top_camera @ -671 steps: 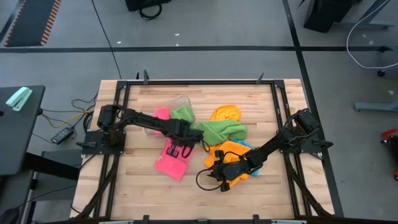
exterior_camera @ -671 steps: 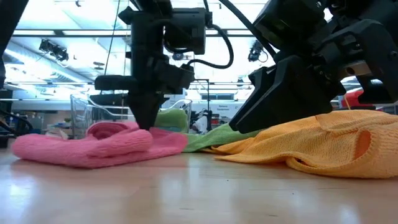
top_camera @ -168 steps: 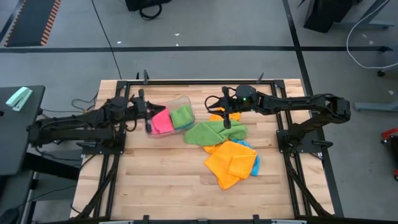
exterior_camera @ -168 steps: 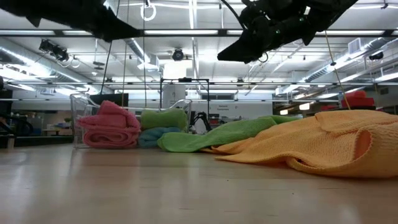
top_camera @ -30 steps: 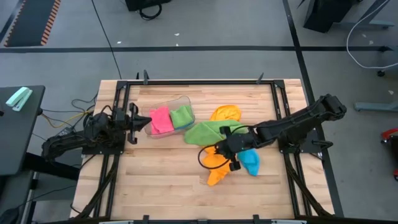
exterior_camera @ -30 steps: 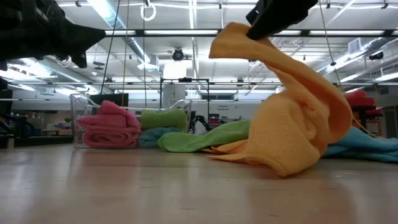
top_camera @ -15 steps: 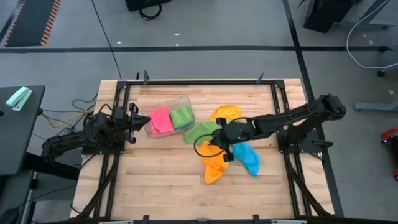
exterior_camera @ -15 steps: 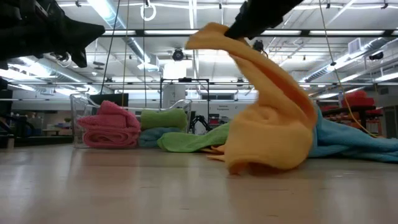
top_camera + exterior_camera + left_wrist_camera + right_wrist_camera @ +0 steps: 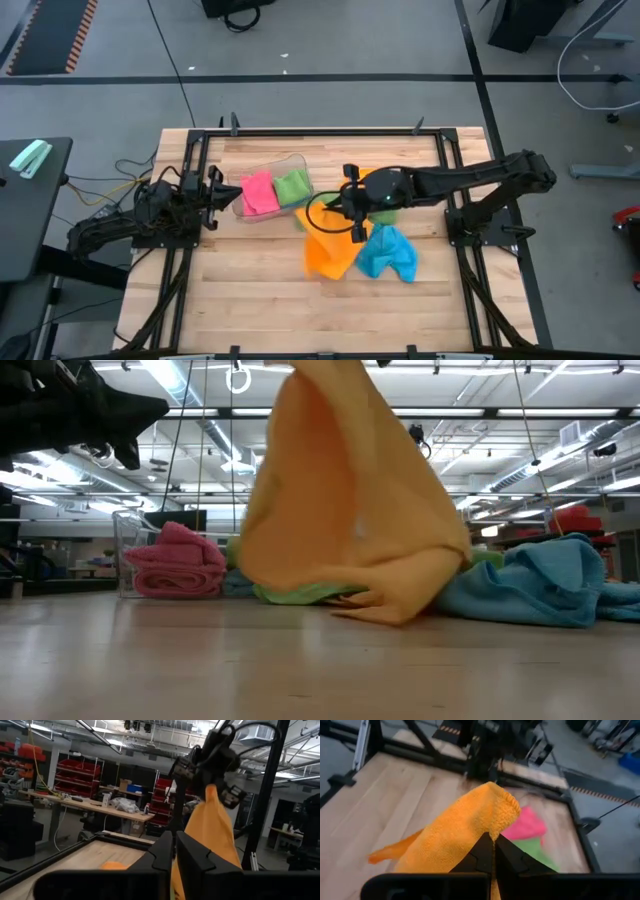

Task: Fold microfiber towels
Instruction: Fold the bottom yellow microfiber towel

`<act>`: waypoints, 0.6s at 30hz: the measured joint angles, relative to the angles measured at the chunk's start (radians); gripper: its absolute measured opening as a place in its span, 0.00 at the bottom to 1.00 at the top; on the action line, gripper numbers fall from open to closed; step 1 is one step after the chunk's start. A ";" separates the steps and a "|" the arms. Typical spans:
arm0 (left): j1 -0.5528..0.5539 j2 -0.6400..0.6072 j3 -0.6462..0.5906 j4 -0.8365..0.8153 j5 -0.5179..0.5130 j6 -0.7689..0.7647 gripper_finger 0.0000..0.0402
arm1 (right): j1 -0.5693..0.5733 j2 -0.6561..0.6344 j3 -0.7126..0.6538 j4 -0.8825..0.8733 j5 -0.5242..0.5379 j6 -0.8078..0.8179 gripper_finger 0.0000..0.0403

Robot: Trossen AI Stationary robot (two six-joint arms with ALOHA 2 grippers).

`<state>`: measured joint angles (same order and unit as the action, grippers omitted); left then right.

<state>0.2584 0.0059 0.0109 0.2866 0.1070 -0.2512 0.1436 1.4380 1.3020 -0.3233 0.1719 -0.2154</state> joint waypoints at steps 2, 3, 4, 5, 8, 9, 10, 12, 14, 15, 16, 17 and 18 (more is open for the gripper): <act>0.000 0.000 0.000 0.002 0.000 -0.015 0.08 | 0.000 0.000 0.027 0.005 0.000 -0.021 0.03; 0.000 0.000 0.000 0.005 0.000 -0.029 0.08 | 0.000 0.000 0.038 0.009 0.000 -0.029 0.03; 0.000 0.000 0.000 0.010 0.000 -0.039 0.07 | 0.000 0.000 0.047 0.011 0.000 -0.032 0.03; 0.000 0.000 0.000 0.012 0.000 -0.053 0.07 | 0.000 -0.001 0.051 0.015 0.000 -0.031 0.03; 0.000 0.000 0.000 0.017 0.000 -0.068 0.05 | -0.012 -0.001 0.046 0.016 0.000 -0.008 0.03; 0.000 0.000 0.000 0.018 0.000 -0.073 0.05 | -0.015 -0.001 0.041 0.015 0.000 0.006 0.03; 0.000 0.000 0.000 0.017 -0.001 -0.073 0.04 | -0.020 -0.001 0.034 0.015 0.000 0.016 0.03; 0.000 0.000 0.000 0.017 -0.001 -0.073 0.04 | -0.027 -0.001 0.023 0.010 0.000 0.030 0.03; 0.000 0.000 0.000 0.017 -0.001 -0.073 0.04 | -0.032 -0.001 0.019 0.010 0.000 0.040 0.03; 0.000 0.000 0.000 0.016 -0.001 -0.073 0.04 | -0.036 -0.001 0.018 0.009 0.000 0.050 0.03; 0.000 0.000 0.000 0.016 -0.001 -0.072 0.04 | -0.038 -0.001 0.018 0.003 0.000 0.060 0.03; 0.000 0.000 0.000 0.016 -0.001 -0.069 0.05 | -0.041 -0.001 0.018 -0.007 0.000 0.073 0.03; 0.000 0.000 0.000 0.016 -0.001 -0.063 0.05 | -0.046 0.000 0.018 -0.020 -0.001 0.082 0.03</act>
<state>0.2588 0.0061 0.0109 0.3029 0.1062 -0.3142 0.0973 1.4380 1.3201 -0.3433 0.1713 -0.1329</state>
